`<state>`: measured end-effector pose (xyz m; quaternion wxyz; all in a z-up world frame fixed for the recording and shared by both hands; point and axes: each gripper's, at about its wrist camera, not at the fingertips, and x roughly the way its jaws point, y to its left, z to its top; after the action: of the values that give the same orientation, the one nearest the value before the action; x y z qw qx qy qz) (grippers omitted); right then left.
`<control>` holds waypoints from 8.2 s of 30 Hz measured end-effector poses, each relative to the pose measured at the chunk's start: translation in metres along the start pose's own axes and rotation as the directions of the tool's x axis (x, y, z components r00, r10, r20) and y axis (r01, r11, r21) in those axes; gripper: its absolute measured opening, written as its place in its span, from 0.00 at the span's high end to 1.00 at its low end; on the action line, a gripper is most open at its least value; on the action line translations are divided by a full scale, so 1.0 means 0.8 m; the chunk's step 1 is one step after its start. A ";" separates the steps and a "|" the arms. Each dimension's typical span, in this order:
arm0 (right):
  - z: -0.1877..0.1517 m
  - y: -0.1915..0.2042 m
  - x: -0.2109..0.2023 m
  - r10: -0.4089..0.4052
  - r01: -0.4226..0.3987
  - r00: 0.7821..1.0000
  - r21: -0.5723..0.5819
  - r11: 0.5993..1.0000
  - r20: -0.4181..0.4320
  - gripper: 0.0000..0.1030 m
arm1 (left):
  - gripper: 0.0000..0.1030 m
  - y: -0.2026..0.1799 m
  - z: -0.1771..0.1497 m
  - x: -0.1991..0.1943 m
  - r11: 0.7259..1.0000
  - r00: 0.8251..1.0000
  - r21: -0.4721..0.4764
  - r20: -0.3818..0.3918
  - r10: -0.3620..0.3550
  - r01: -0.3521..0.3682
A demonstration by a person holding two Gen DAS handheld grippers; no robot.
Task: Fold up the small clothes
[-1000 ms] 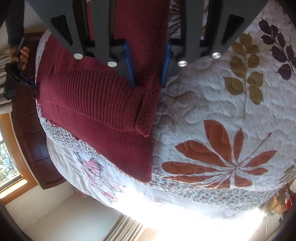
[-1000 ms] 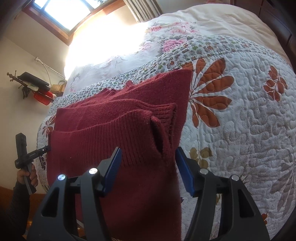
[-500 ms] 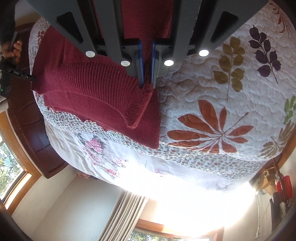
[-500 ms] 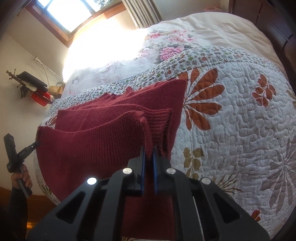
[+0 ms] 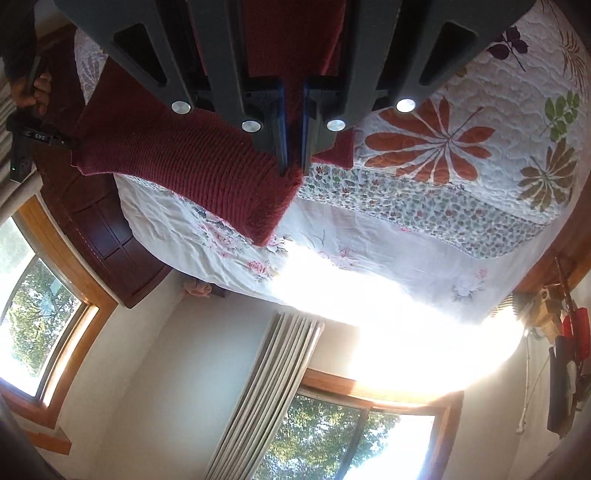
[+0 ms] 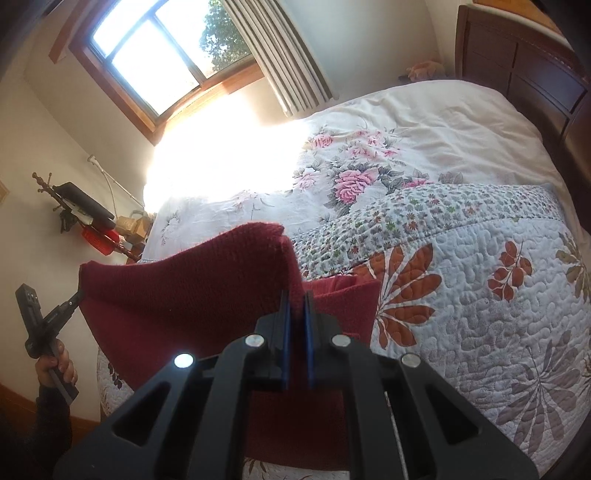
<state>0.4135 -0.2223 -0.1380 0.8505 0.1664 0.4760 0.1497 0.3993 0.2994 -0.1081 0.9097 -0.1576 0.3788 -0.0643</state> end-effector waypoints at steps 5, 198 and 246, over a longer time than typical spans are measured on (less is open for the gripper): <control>0.051 -0.014 0.039 -0.007 0.007 1.000 0.030 1.000 -0.005 0.95 | 0.94 0.002 0.039 0.058 1.000 1.000 0.001 -0.031 0.000 0.000; -0.197 -0.030 0.017 0.076 -0.167 0.971 0.418 0.893 0.226 0.91 | 0.72 -0.479 -0.093 0.380 0.959 0.633 0.259 -0.763 0.130 0.116; -0.027 -0.138 0.133 0.325 -0.265 0.931 0.302 0.916 -0.169 0.67 | 0.35 -0.314 -0.169 0.147 0.768 0.533 -0.169 -0.629 -0.566 0.617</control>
<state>0.4595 -0.2742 -0.2764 0.7300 0.3355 0.5507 0.2265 0.3867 0.0026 -0.1923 0.6490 -0.2103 0.5896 -0.4324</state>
